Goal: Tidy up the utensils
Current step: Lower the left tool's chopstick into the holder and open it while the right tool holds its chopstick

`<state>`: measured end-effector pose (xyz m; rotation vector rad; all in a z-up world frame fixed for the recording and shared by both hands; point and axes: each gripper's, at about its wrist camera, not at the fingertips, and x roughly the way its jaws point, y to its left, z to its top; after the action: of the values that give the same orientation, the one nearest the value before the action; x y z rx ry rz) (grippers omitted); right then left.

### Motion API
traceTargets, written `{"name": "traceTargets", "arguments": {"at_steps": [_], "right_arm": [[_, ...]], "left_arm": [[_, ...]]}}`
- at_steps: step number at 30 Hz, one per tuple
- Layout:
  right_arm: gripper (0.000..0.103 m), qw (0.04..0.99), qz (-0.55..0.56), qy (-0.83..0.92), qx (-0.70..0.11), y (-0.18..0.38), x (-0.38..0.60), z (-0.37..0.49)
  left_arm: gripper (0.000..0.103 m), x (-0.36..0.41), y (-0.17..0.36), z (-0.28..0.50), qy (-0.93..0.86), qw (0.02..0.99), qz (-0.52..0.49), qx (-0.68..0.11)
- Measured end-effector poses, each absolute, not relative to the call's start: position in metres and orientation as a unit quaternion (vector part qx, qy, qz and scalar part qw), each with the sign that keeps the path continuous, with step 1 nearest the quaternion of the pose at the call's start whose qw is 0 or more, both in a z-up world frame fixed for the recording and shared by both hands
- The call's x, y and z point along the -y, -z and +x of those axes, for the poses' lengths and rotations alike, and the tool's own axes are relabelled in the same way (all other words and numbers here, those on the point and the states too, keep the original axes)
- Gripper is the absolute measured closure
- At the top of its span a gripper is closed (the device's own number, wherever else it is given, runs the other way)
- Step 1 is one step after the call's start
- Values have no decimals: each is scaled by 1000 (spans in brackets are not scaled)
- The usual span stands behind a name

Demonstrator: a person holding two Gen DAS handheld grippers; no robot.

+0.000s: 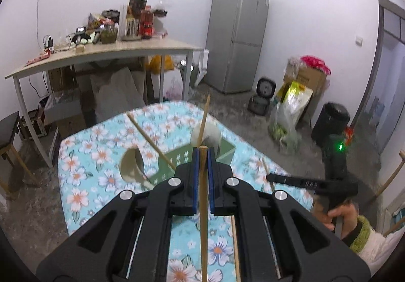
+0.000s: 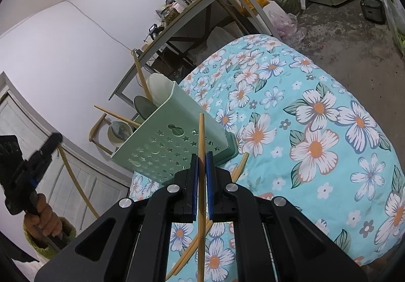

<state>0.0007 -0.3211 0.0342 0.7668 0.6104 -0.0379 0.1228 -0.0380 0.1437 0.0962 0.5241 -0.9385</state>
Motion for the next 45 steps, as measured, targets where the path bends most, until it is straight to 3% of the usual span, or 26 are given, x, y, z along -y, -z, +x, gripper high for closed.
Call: {"name": "traceTargets", "arguments": {"at_steps": [24, 45], "right_arm": [[97, 881, 369, 18, -297, -32, 324, 7], [97, 877, 373, 21, -303, -24, 332, 7]], "left_arm": [[97, 52, -230, 164, 390, 910, -119, -80], [97, 103, -167, 217, 320, 934, -98, -123]]}}
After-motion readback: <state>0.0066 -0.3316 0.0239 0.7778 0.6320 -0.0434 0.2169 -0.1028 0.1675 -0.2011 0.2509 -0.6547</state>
